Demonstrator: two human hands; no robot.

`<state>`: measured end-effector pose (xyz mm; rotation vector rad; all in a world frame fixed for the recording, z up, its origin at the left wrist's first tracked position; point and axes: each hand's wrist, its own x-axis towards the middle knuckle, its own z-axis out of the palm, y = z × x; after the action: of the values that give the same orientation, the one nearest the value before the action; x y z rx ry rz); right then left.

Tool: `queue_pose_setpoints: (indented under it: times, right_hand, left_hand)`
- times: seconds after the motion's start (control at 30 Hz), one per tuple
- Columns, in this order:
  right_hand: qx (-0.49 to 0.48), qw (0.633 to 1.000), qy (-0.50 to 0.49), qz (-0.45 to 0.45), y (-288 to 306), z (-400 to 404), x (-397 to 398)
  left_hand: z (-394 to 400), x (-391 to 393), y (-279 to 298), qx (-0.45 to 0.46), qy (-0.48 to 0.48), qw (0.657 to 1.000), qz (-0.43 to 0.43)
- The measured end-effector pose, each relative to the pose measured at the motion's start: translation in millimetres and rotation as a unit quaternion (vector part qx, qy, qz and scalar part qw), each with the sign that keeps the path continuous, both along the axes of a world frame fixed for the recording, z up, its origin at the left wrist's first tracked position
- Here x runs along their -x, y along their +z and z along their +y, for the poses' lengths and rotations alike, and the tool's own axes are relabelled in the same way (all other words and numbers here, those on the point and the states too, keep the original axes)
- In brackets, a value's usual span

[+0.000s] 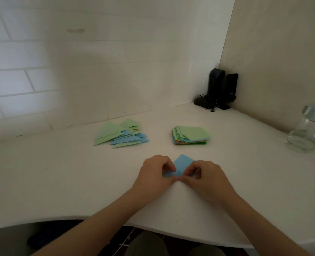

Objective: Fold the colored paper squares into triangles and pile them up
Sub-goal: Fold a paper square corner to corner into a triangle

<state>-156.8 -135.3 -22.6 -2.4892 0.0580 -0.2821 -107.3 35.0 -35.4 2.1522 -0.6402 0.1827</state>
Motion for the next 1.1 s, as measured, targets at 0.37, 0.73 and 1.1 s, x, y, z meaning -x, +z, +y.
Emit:
queue_pose_setpoints:
  times: [0.37, 0.73, 1.1]
  right_hand:
    - [-0.102, 0.985, 0.056, 0.128, 10, -20, -14]
    - [0.003, 0.987, 0.063, 0.148, 20, -7, -10]
    - [0.032, 0.994, 0.102, 0.011, 10, -13, 14]
  left_hand:
    - [12, 0, 6, 0.005, -0.041, 0.998, 0.044]
    - [20, 12, 7, -0.101, -0.104, 0.989, -0.025]
    - [13, 15, 1, -0.115, -0.094, 0.979, -0.139]
